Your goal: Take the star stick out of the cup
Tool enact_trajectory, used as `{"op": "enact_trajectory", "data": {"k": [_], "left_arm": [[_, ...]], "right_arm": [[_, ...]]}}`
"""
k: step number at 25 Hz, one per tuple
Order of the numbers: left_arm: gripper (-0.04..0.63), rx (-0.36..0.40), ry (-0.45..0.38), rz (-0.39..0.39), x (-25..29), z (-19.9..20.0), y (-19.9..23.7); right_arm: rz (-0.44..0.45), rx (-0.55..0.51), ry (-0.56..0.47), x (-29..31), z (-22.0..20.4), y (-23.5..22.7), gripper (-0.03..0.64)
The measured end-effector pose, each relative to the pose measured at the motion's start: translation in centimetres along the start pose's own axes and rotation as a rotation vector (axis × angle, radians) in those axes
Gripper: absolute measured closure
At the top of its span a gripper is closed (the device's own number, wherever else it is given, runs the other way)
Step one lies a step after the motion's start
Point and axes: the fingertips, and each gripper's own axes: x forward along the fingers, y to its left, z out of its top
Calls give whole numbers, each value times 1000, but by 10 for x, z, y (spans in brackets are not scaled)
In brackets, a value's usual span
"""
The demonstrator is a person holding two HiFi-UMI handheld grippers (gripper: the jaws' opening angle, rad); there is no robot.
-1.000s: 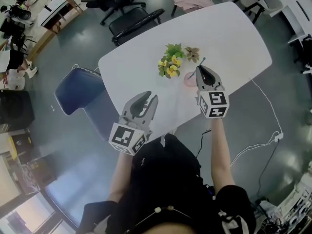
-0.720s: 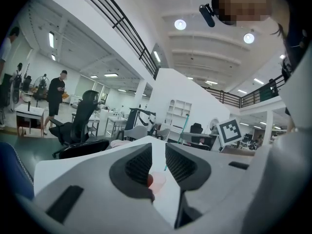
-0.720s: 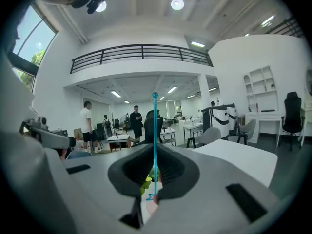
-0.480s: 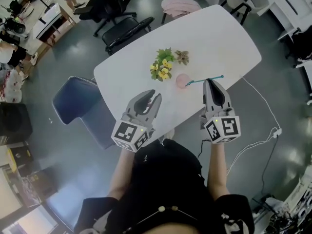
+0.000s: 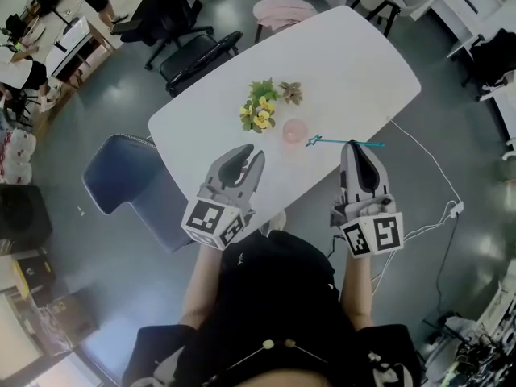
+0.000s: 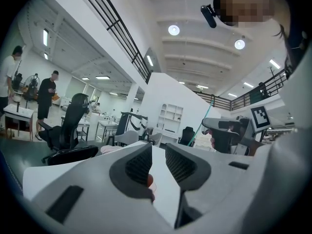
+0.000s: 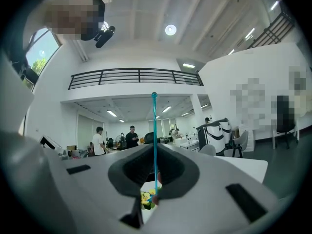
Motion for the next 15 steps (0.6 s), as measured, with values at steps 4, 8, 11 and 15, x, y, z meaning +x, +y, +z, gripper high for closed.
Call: {"op": "enact_trajectory", "data": {"k": [4,8,11,15], "left_arm": [[508,3,-3,-2,-2,3,-1],[508,-5,-12,3,-4,7,0],[508,-5,-13,5,-5,6,1],[508,-7,-14,1,-4,4,1]], "right_arm": [[-4,-13,9,-1,1,3,597],[-13,-13,5,-3,5,6,597],[-19,-13,0,-3,5,5,598],[-29,-20,-3,-4,4,3,598]]}}
